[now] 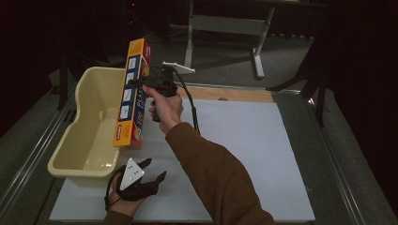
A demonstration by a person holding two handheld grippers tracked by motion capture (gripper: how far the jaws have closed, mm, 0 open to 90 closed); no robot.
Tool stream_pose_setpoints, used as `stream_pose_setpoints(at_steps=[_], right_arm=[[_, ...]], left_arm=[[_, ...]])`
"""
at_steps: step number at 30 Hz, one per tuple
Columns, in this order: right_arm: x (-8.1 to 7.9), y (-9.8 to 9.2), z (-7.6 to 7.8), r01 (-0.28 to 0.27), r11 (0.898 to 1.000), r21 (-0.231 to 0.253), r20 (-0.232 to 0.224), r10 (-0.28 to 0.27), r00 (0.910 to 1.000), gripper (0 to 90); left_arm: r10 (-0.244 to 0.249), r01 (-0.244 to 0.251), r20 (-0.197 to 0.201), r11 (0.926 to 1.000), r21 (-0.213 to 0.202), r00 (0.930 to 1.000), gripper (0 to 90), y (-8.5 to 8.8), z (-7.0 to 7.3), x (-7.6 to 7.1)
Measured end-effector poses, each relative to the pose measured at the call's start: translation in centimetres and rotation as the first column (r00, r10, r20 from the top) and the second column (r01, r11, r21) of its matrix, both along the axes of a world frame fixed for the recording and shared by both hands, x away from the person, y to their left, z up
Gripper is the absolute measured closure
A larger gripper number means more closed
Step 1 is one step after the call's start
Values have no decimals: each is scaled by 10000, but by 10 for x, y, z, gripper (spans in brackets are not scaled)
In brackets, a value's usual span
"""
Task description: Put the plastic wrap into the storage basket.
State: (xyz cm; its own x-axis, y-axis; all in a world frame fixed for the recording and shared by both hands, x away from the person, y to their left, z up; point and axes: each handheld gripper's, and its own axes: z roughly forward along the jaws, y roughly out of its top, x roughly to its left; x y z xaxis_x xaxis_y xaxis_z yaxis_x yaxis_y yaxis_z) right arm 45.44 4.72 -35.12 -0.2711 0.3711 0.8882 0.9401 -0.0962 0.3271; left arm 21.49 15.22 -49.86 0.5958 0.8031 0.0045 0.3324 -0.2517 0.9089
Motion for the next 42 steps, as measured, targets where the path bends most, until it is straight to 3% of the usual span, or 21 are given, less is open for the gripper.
stream_pose_setpoints(at_steps=[15, 25, 42], right_arm=[[-4, 27, -11, -244, 9993, 275, -208, 250, 9995, 412], [-6, 48, -24, -120, 9992, 382, -724, 147, 9973, 411], [-19, 69, -35, -123, 9999, -23, -471, 122, 9988, 408]], left_arm=[[-107, 106, 86, 9999, 55, 9999, 311, -3, 0, 0], [-182, 182, 299, 9998, 22, 9994, 309, -3, 2, -1], [-216, 214, 352, 9998, 50, 9991, 304, -2, 2, -1]])
